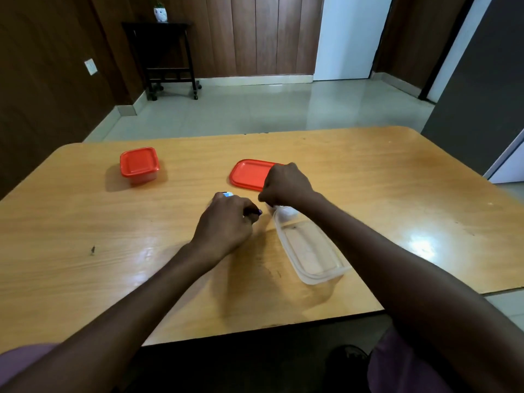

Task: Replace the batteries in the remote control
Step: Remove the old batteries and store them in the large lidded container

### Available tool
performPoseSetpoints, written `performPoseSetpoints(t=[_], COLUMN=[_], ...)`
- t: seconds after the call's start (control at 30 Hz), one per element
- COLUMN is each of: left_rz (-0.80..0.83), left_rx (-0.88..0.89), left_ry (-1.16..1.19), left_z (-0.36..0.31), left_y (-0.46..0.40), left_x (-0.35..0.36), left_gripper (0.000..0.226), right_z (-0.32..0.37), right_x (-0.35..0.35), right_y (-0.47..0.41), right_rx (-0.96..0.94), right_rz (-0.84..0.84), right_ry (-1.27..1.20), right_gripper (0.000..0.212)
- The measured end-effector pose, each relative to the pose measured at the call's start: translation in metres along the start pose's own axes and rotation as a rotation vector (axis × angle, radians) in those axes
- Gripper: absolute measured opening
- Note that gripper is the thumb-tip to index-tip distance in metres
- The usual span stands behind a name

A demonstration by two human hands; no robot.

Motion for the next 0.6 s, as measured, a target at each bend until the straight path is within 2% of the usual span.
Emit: performPoseSetpoints(t=[0.07, 0.13, 0.27, 0.33, 0.4, 0.5, 0.6], left_rz=[0.003, -0.031, -0.171, -0.175, -0.162, -0.14, -0.105], left_rx=[-0.054, -0.01, 0.339, 0.522, 0.653, 0.723, 0.653], left_ry=[0.253, 0.352, 0.261, 0.174, 0.061, -0.078, -0.053], left_z=[0.006, -0.001, -0.031, -0.044, -0.053, -0.055, -0.053], left_y=[0.001, 0.007, 0.019, 0.027, 0.034, 0.038, 0.038], left_x=[-0.005, -0.01, -0.012, -0.005, 0.004, 0.019, 0.021], left_gripper=[0.015, 0.015, 0.02, 0.02, 0.019, 0.029, 0.026], right_z=[-0.006, -0.011, -0.027, -0.037, -0.044, -0.05, -0.053], right_x=[-0.015, -0.032, -0.046, -0.043, -0.04, -0.035, -0.03], right_y=[0.002, 0.011, 0.039, 0.052, 0.063, 0.071, 0.074], right_rx=[0.027, 0.039, 0.023, 0.006, -0.02, -0.063, -0.095], right_rz=[-0.06, -0.085, -0.035, 0.021, 0.075, 0.105, 0.098], right_ry=[-0.062, -0.088, -0.033, 0.012, 0.053, 0.148, 0.244], right_gripper=[0.015, 0.015, 0.013, 0.009, 0.016, 0.015, 0.017])
Point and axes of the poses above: each hand's wrist, its own y-axis away from the middle knuckle, its own x-axis out of the palm, z = x × y, the point moved 6 cm from there along -y, towards the middle knuckle, and after that the axes turned 7 degrees about -x, right-handed, at the moved point
